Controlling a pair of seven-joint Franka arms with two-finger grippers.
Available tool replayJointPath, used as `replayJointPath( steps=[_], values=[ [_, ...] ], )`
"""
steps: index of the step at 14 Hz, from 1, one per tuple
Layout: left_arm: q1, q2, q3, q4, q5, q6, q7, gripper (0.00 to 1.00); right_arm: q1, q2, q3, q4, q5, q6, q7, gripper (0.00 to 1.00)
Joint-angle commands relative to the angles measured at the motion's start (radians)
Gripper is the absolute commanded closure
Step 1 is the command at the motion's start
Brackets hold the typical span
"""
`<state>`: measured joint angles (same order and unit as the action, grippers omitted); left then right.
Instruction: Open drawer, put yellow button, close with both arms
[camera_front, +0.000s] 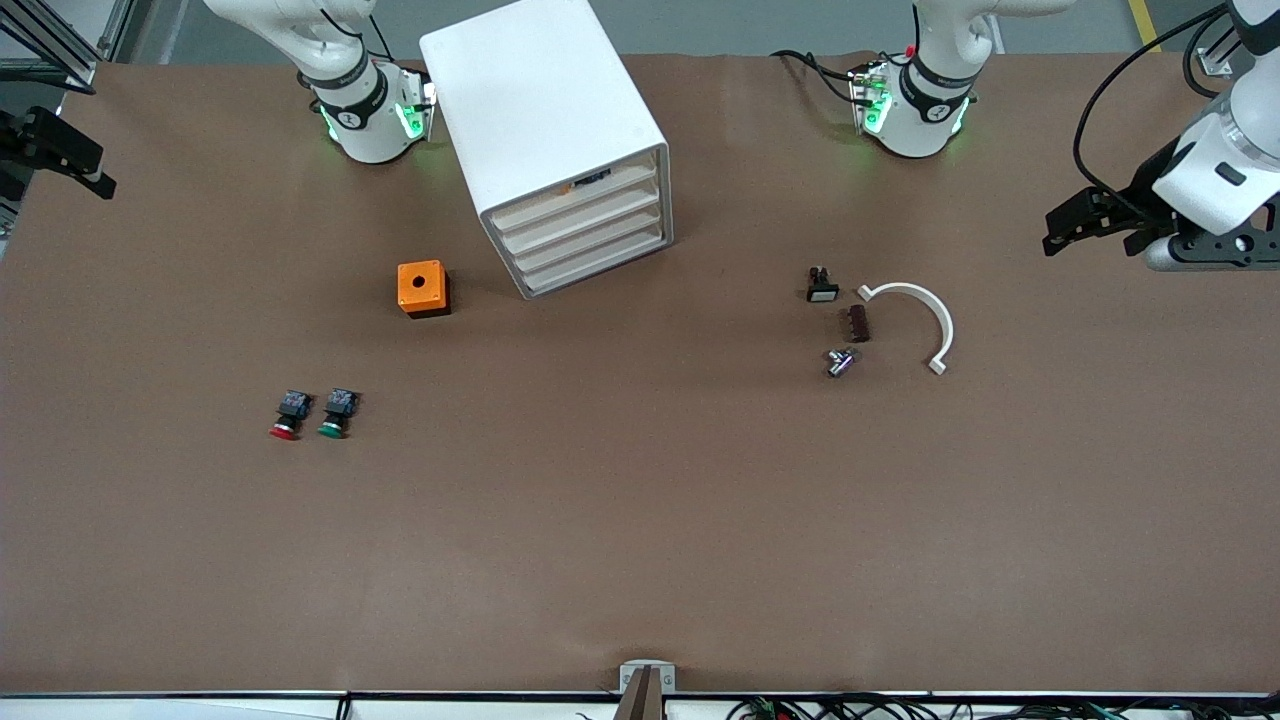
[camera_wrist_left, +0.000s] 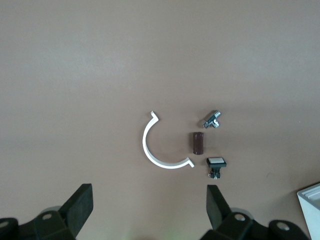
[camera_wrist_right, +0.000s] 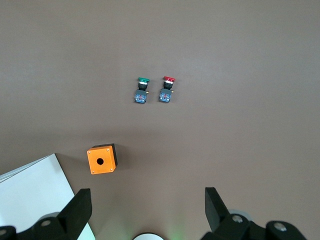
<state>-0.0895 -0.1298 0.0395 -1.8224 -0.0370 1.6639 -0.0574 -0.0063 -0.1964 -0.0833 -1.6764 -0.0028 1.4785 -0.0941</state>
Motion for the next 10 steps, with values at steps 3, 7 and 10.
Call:
replayJointPath(
  steps=[3, 7, 10],
  values=[
    [0.043, 0.062, -0.038, 0.106, 0.02, -0.007, -0.002, 0.0, 0.005, -0.02, 0.0, -0.02, 0.003, 0.02, 0.011, 0.0],
    [0.079, 0.114, -0.082, 0.191, 0.009, -0.007, -0.007, 0.0, 0.003, -0.02, -0.001, -0.02, 0.004, 0.022, 0.01, 0.0],
    [0.074, 0.136, -0.084, 0.245, 0.012, -0.006, -0.007, 0.0, 0.003, -0.021, 0.0, -0.022, 0.004, 0.022, 0.01, 0.0]
  ],
)
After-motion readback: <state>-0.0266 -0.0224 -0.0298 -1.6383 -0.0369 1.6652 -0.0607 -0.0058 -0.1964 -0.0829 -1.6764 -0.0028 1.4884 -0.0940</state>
